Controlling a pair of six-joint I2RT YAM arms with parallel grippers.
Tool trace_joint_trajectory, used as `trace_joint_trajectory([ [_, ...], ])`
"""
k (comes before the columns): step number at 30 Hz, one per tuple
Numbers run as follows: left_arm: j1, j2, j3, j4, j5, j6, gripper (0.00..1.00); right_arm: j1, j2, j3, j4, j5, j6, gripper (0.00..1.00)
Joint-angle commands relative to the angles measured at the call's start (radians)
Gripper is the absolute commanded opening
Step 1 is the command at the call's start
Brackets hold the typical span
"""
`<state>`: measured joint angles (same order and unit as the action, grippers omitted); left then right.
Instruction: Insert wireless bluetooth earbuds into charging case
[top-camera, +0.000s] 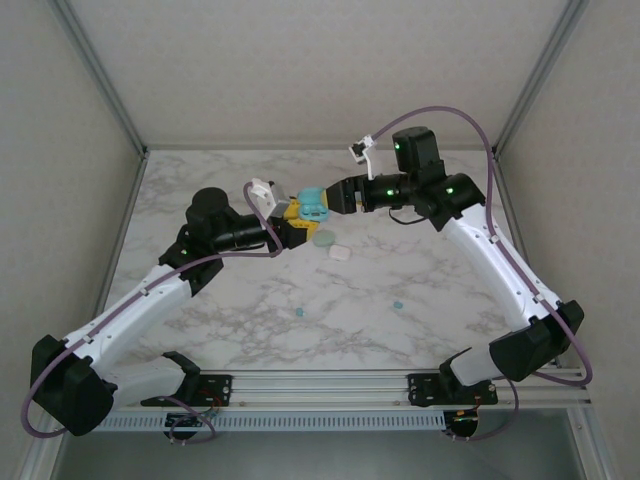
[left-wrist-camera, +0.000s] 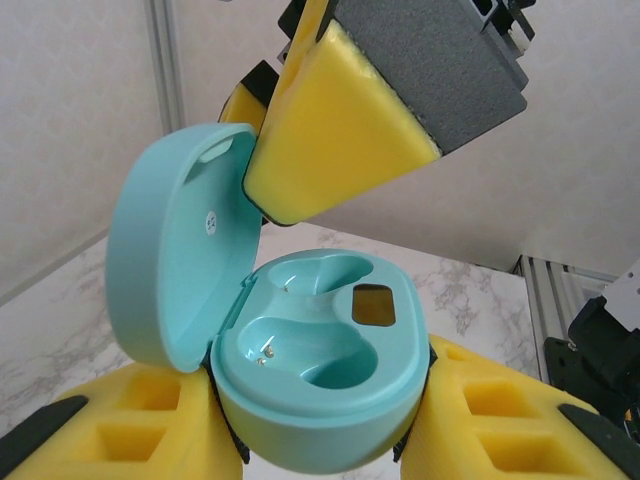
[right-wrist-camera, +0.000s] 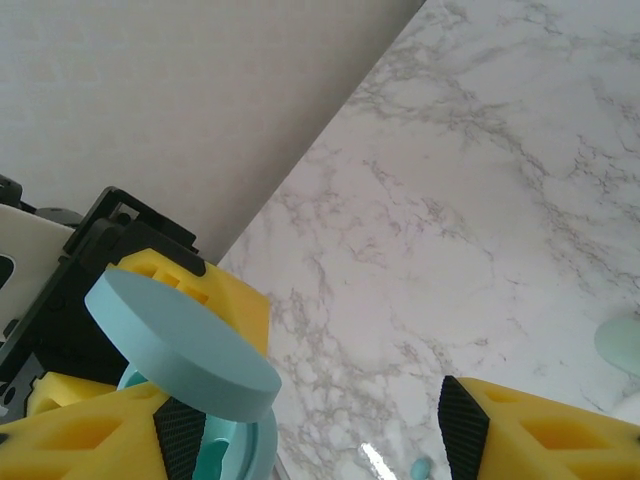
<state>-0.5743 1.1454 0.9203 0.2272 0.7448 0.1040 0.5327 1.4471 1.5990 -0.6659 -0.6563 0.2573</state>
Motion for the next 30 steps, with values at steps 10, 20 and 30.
trace_joint_trajectory([
  [10,-0.01,0.004,0.019,0.051,-0.021,-0.038,0.29,-0.02,-0.203,-0.1,-0.04,0.067,-0.064,0.71],
  [20,-0.01,-0.015,0.017,0.047,-0.026,-0.03,0.29,-0.275,-0.209,-0.37,-0.289,0.443,0.113,0.55],
  [30,-0.01,-0.022,0.011,0.043,-0.024,-0.031,0.29,-0.283,0.001,-0.628,-0.249,0.447,0.182,0.63],
])
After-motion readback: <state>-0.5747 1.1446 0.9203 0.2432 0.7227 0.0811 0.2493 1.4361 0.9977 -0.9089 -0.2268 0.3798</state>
